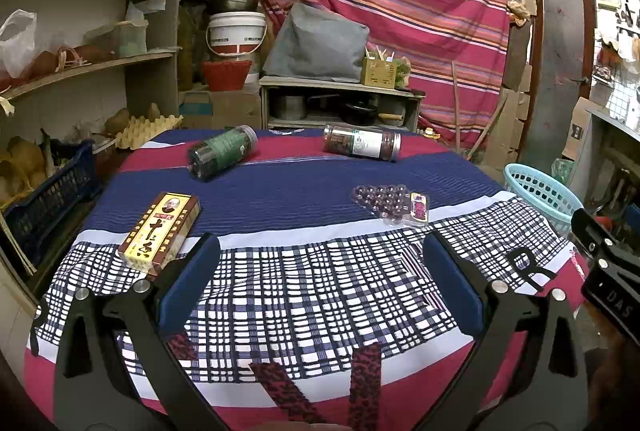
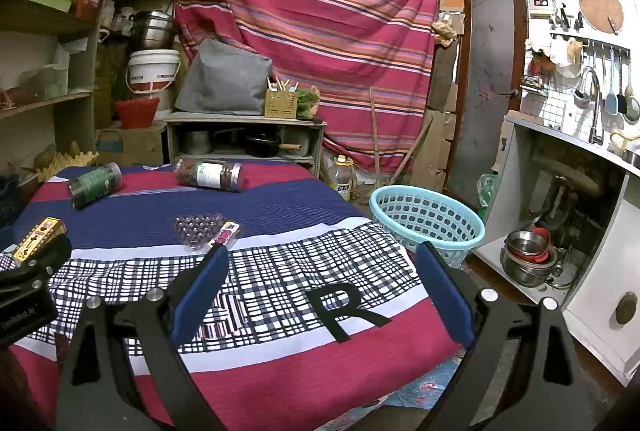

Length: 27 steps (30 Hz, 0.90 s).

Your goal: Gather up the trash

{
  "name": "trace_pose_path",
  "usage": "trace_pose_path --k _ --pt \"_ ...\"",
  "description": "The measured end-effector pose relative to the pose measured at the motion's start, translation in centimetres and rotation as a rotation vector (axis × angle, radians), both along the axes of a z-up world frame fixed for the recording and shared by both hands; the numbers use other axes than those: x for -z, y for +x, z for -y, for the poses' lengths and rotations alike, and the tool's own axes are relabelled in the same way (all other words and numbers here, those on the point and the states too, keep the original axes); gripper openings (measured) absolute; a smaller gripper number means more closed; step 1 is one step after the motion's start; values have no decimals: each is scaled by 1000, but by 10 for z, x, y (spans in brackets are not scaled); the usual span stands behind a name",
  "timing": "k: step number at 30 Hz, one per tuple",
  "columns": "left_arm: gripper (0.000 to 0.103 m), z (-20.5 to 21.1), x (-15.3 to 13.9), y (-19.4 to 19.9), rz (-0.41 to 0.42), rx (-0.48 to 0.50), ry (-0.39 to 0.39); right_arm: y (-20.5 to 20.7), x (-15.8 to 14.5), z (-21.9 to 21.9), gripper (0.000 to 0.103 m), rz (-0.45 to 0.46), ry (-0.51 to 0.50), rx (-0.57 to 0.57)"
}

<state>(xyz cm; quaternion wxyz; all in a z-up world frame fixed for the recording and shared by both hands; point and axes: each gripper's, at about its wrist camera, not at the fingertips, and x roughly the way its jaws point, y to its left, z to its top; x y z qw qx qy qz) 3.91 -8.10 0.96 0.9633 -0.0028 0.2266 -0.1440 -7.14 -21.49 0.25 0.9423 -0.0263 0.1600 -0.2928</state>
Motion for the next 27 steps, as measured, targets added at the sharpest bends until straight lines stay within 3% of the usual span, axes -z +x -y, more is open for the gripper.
trace_pose_path --k 27 --pt "98 0 -3 -1 2 2 2 1 1 1 93 -4 -7 -6"
